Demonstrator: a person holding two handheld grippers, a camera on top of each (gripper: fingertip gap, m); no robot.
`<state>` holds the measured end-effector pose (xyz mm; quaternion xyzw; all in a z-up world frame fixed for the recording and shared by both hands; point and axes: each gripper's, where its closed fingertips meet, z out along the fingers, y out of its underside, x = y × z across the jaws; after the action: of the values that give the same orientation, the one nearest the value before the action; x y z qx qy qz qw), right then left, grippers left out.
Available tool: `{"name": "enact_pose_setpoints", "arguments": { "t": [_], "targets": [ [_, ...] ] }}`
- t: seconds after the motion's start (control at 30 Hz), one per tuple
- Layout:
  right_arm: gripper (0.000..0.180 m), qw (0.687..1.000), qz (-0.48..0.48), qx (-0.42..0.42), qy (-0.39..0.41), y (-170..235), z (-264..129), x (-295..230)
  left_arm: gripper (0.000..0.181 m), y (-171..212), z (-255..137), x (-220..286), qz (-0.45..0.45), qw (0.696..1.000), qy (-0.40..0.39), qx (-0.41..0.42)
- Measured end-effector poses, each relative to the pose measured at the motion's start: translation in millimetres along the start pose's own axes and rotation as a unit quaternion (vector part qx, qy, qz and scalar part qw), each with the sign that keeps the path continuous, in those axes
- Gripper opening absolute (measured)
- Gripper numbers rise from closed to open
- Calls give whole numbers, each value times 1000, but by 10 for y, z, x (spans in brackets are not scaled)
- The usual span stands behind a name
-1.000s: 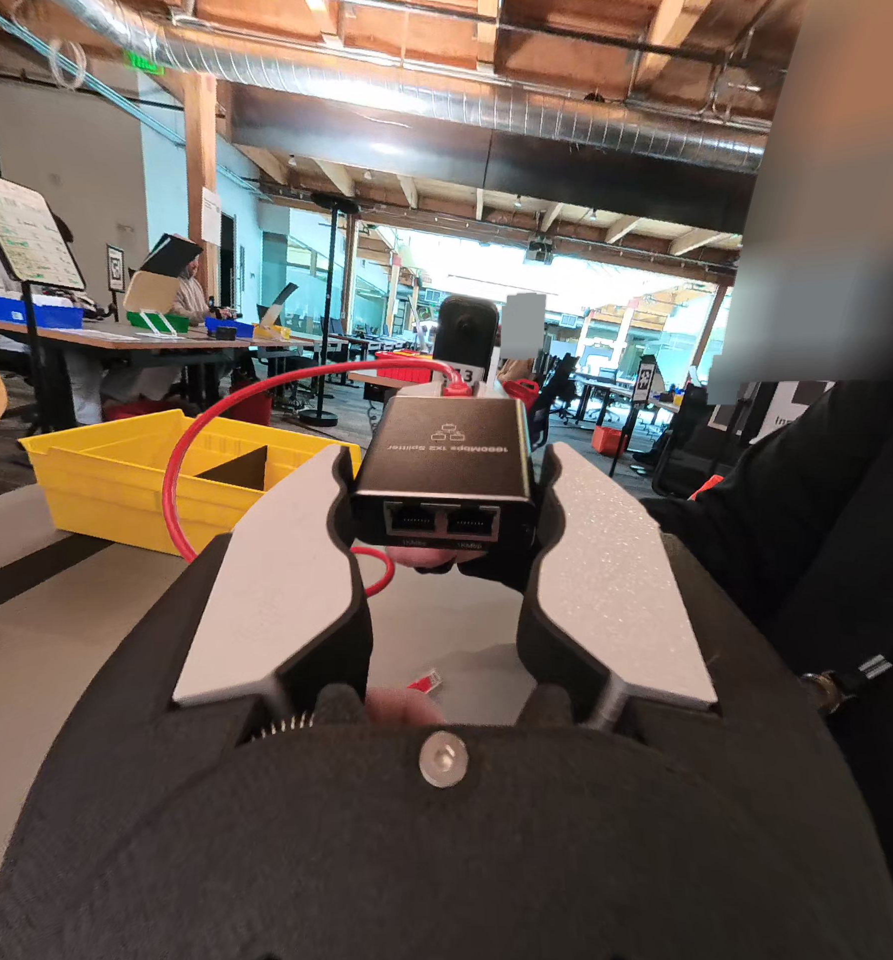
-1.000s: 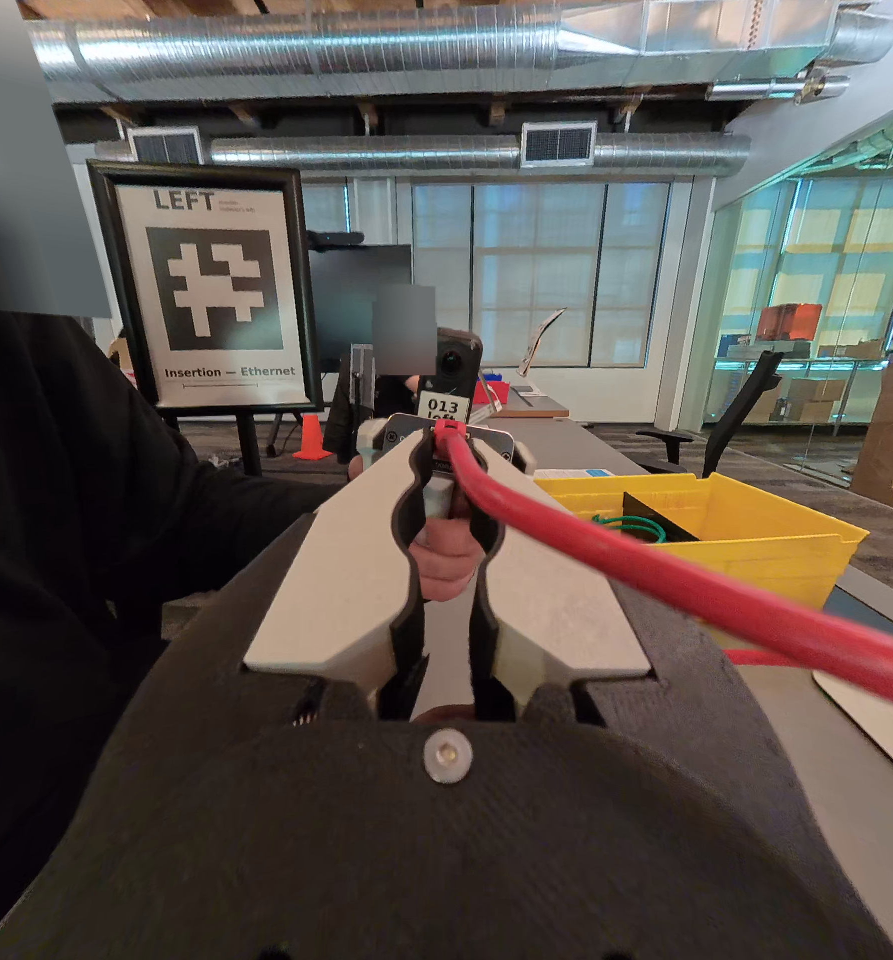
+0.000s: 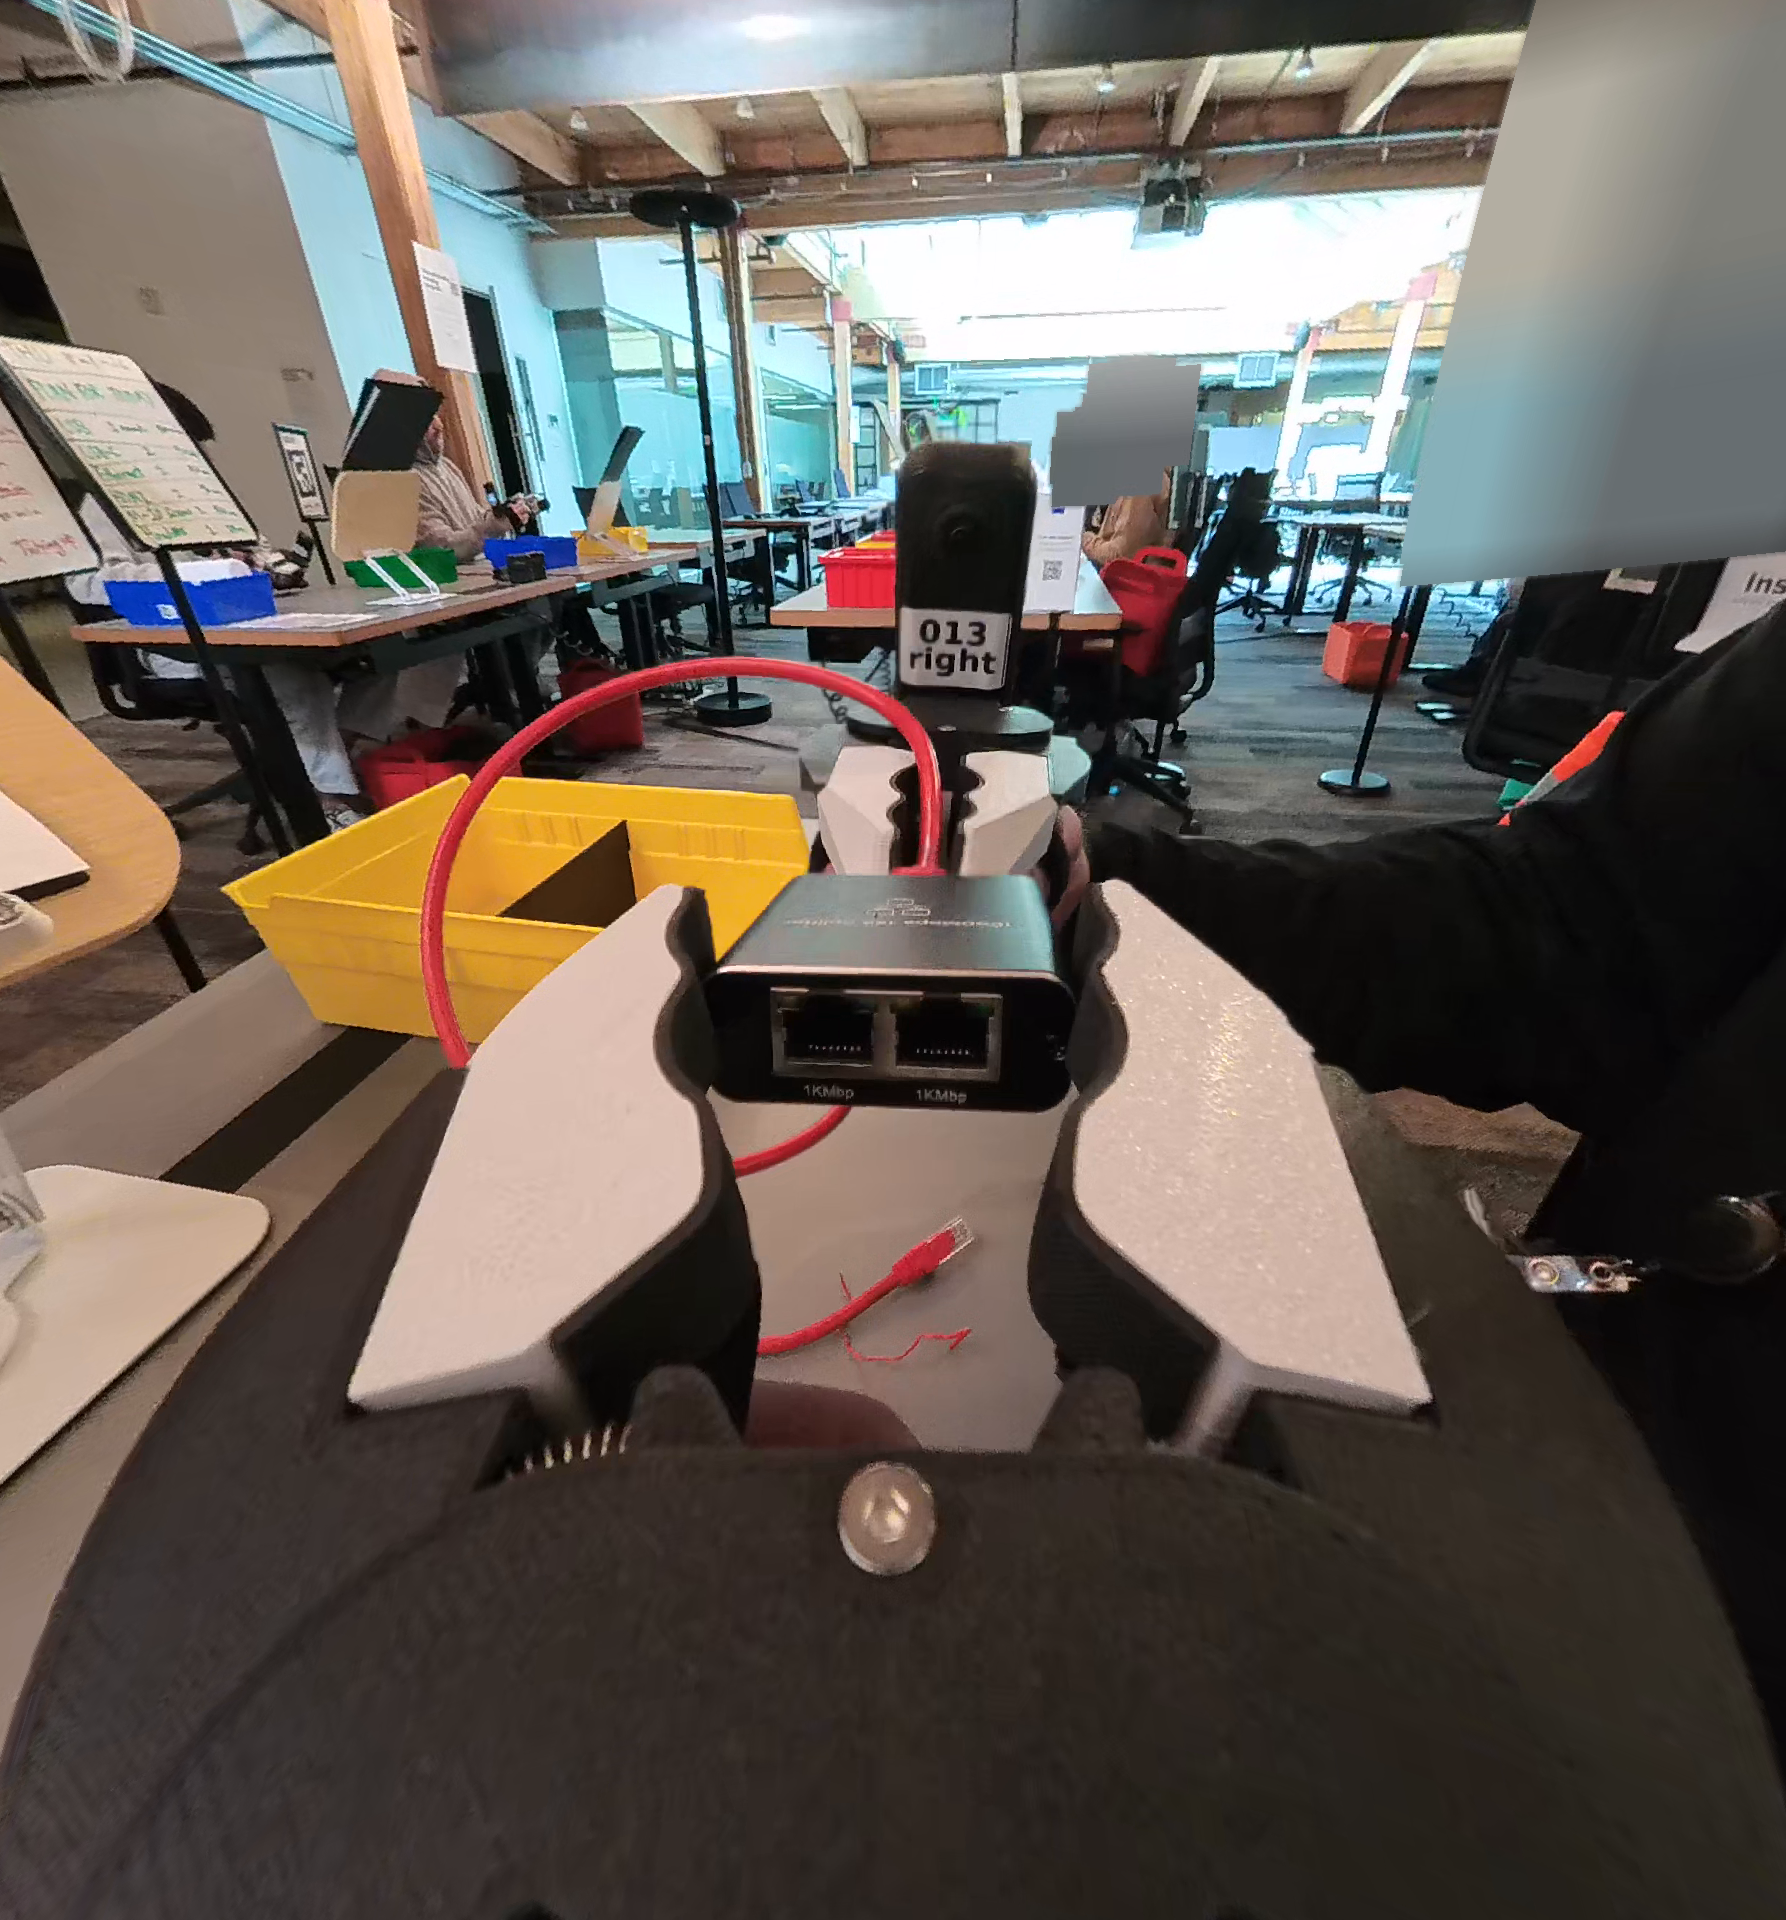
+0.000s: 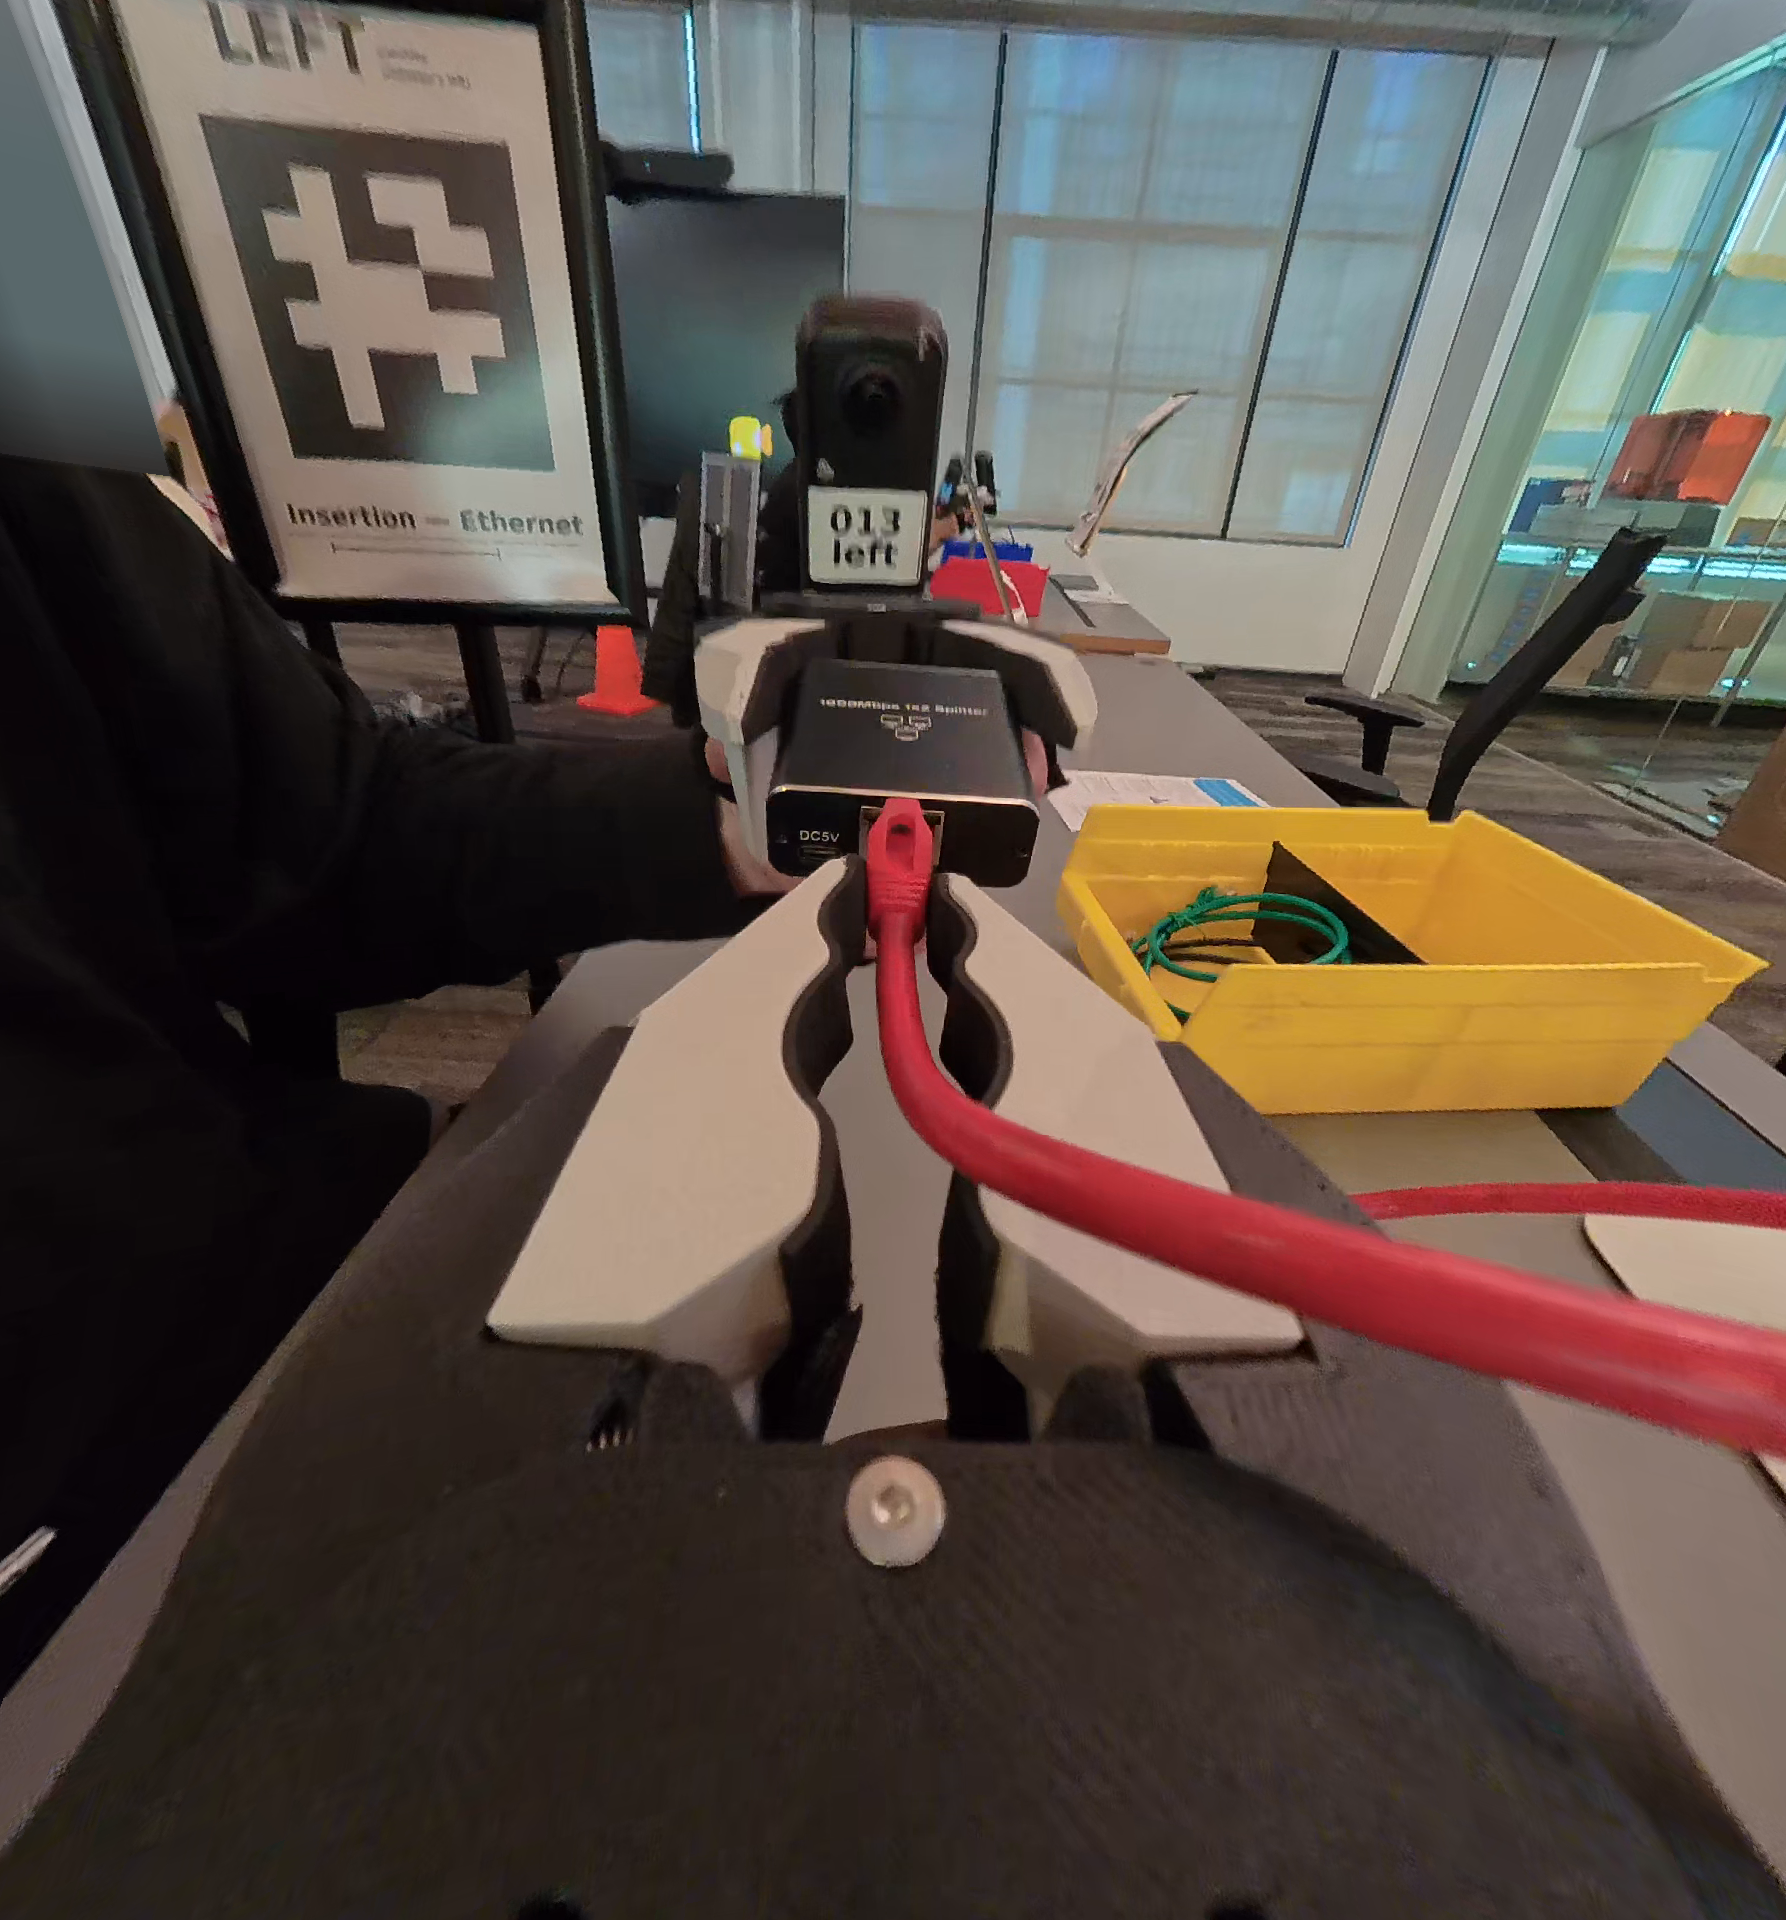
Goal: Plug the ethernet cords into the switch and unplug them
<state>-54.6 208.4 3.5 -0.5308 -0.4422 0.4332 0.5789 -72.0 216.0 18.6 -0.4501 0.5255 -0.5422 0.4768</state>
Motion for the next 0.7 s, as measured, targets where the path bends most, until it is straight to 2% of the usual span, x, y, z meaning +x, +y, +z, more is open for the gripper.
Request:
{"name": "enact_pose_setpoints", "arguments": {
  "t": [0.17,0.3,0.43,0.53,0.6,0.63,0.7],
  "targets": [
    [10,1000,-13,17,23,-107,-2,59,65,1,-7,-54,-3,1000,-6,-3],
    [9,997,-41,15,65,-159,-27,146,64,149,-50,-213,-95,995,0,24],
    [9,986,-106,0,132,-290,-184,262,69,312,-79,-375,-247,965,28,78],
    [9,964,-183,-73,176,-178,-163,326,71,213,4,-365,-284,949,42,128],
    [9,950,-222,-97,196,-101,-64,349,76,204,104,-406,-295,945,18,139],
    [9,945,-237,-94,205,-97,-19,355,75,216,121,-452,-300,943,1,146],
    [9,935,-261,-98,219,-78,41,362,50,210,40,-592,-323,928,-26,184]
  ]
}}
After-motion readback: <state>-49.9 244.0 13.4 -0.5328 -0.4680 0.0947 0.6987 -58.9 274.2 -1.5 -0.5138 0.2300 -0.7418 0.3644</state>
